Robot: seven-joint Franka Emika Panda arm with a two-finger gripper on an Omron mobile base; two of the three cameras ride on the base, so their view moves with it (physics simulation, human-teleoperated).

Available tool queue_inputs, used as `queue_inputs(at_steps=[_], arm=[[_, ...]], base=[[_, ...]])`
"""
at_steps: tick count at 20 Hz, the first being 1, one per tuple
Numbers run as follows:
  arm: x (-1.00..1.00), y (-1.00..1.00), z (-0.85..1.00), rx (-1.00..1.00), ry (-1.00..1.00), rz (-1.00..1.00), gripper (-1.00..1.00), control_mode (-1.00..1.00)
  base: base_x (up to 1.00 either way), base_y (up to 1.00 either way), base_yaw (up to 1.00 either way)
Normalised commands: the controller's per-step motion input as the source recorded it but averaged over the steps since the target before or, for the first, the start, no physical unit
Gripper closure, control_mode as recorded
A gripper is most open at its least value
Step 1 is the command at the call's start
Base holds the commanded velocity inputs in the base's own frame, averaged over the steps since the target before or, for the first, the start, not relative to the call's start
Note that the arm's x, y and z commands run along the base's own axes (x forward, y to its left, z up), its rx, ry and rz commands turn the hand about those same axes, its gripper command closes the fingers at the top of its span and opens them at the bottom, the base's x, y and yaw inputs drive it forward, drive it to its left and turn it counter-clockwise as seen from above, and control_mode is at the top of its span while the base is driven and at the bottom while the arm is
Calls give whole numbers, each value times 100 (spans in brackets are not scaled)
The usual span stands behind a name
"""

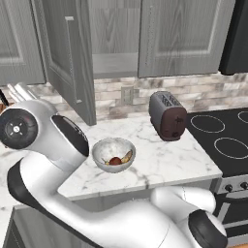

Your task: Open the cabinet. Pick the banana and apple from the cabinet and place them into the bowl. Then close the cabinet.

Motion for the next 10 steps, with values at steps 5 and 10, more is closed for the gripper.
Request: queue_inputs(at_steps=[5,10], arm=[[50,8,-1,0,-13,-3,-100,-100],[47,0,0,0,-10,-3,-100,-100]], base=[[0,0,0],[0,0,0]])
